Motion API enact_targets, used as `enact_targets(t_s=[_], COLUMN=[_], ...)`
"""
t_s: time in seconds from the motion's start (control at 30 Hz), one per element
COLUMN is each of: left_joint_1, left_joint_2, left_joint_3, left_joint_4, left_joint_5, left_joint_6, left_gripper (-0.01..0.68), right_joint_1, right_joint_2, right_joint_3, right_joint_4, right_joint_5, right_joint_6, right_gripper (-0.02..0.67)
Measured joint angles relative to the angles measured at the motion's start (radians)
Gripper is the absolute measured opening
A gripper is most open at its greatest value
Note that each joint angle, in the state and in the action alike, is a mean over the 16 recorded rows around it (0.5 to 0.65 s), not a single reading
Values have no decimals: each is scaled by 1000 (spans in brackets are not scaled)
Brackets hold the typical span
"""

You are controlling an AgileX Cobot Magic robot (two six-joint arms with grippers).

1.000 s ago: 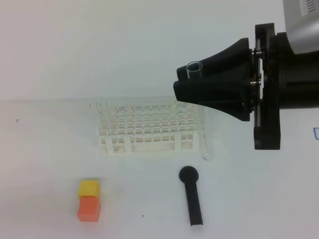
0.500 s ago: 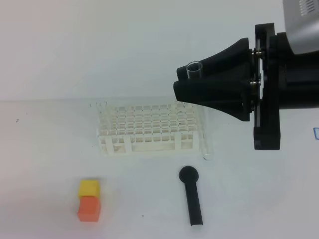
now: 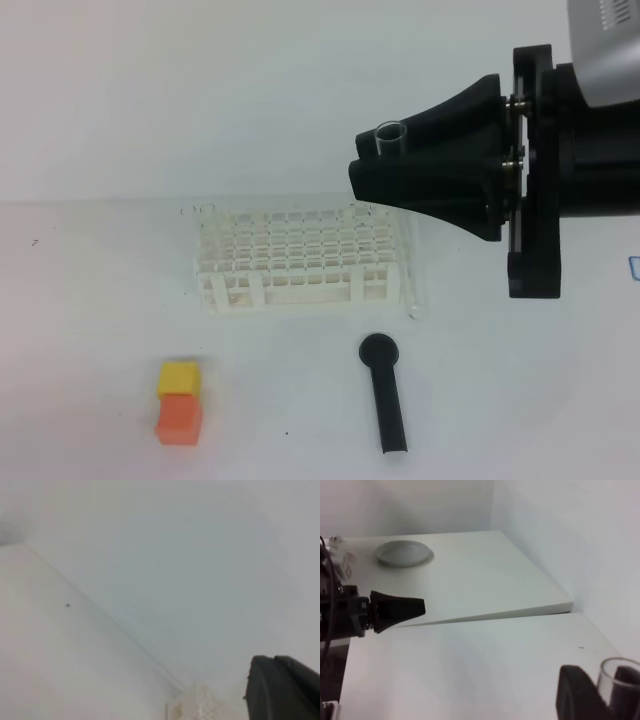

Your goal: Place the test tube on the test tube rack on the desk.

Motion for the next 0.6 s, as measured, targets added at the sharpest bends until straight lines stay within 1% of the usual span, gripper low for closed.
enact_targets(t_s=[0.13, 0.23, 0.43, 0.6], left_joint_1=[45, 64, 72, 81], left_joint_2=[0, 0, -1, -2], left_joint_3=[0, 0, 0, 0], left_joint_4=[20, 40, 84, 100], left_joint_5=[6, 8, 14, 51], left_joint_6=[0, 0, -3, 14], left_gripper=[-1, -1, -1, -1], right_joint_1=[0, 0, 0, 0], right_joint_2=[0, 0, 11, 35], right_joint_3=[0, 0, 0, 0], right_joint_4=[0, 0, 33, 116], right_joint_5=[1, 2, 2, 2], right_joint_6=[0, 0, -2, -33], right_gripper=[122, 122, 122, 122])
